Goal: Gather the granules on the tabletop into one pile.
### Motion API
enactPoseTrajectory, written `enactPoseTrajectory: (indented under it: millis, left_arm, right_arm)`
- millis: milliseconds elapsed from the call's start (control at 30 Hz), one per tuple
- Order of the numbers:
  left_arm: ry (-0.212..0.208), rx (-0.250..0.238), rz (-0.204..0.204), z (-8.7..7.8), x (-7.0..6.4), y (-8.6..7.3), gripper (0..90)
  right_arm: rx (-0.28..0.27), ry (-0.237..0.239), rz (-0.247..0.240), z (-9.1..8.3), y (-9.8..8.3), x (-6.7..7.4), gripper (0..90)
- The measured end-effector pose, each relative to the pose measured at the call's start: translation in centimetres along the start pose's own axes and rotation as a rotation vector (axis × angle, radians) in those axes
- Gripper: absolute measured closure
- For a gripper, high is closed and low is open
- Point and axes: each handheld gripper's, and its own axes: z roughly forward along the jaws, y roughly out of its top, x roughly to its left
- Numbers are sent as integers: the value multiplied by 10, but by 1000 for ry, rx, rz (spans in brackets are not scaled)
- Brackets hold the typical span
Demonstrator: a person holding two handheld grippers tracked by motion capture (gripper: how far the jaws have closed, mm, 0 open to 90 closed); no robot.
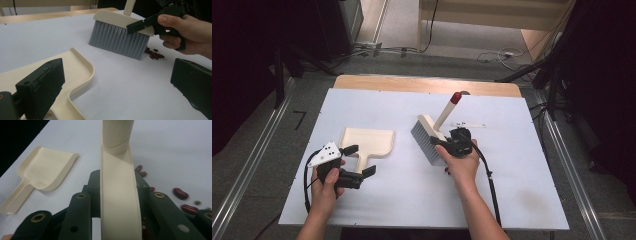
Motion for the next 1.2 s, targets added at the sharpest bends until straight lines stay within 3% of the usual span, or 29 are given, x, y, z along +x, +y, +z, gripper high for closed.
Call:
enactPoseTrajectory:
  millis: [400,533,733,933,1200]
  left_arm:
    - [0,9,2,2,-1,0,0]
    - [0,9,3,2,0,0,0]
    - [3,5,-4,0,1,-1,0]
    - [3,10,-1,2,0,-1,0]
    - [6,15,2,4,-2,-1,0]
  right_arm:
    - [-36,-53,43,-24,-5,-29,652]
    - [-46,-14,26,-31,-1,-30,652]
    - [-9,37,-96,-57,9,-27,652]
    - [93,154,-279,-84,1,-28,652]
    - [216,287,-410,-88,-21,-36,651]
